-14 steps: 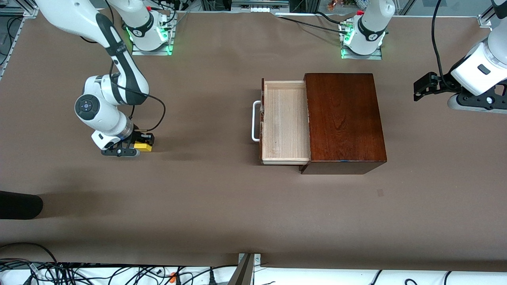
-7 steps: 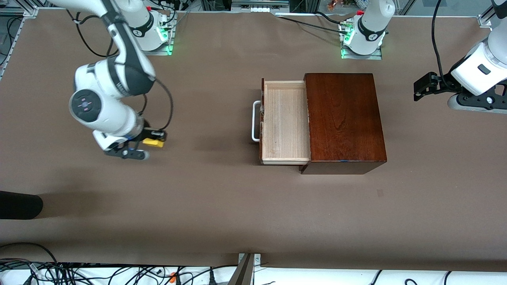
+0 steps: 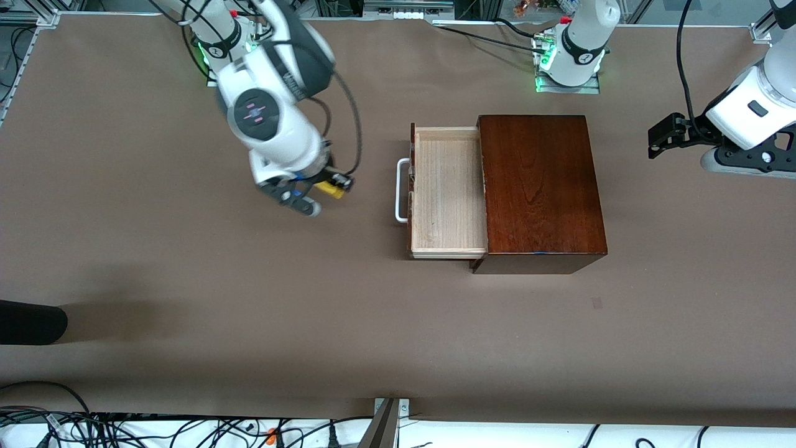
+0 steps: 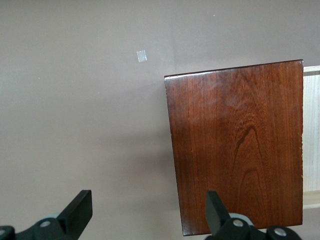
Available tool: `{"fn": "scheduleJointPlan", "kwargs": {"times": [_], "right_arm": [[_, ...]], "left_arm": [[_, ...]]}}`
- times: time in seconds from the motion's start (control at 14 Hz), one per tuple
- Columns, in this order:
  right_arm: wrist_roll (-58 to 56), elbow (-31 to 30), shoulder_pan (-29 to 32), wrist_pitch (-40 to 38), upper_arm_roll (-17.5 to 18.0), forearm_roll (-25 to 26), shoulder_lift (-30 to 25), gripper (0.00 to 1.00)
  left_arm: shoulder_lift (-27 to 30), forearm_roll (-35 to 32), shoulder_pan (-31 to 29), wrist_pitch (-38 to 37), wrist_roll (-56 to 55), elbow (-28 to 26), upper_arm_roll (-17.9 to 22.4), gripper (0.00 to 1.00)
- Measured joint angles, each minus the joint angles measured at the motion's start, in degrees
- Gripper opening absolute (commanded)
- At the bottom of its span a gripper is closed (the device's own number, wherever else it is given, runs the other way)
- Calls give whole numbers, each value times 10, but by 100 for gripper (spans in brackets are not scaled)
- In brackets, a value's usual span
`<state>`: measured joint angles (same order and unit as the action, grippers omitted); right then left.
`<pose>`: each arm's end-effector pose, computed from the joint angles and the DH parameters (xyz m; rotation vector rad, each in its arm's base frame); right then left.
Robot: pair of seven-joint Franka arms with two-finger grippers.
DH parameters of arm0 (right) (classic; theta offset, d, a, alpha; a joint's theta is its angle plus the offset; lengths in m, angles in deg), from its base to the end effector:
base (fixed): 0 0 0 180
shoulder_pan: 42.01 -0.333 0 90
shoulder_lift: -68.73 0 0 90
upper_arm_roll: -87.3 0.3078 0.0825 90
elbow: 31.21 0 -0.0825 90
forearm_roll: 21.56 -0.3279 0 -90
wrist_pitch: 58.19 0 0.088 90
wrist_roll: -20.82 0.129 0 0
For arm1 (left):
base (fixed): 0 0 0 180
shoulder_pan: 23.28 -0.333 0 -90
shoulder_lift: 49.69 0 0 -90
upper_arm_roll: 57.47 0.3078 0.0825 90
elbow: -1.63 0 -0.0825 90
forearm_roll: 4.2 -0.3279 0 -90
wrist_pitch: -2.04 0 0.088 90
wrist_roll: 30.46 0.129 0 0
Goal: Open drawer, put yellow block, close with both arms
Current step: 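Lift the yellow cube and carry it over the open drawer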
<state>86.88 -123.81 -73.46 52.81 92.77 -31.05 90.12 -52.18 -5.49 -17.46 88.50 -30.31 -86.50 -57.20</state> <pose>0.4777 0.3694 0.4007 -2.9258 0.8695 0.2738 0.5009 -0.0457 0.5809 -3.1097 0.1539 0.1113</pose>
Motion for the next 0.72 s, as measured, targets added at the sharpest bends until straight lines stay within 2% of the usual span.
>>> {"fn": "scheduleJointPlan", "kwargs": {"times": [0.43,0.72], "right_arm": [[303,81,-104,14,0,-32,39,16],[492,114,-140,102,0,-32,109,16]], "left_arm": [[0,0,1,0,0,0,0,100],[0,0,1,3,0,0,0,100]]}}
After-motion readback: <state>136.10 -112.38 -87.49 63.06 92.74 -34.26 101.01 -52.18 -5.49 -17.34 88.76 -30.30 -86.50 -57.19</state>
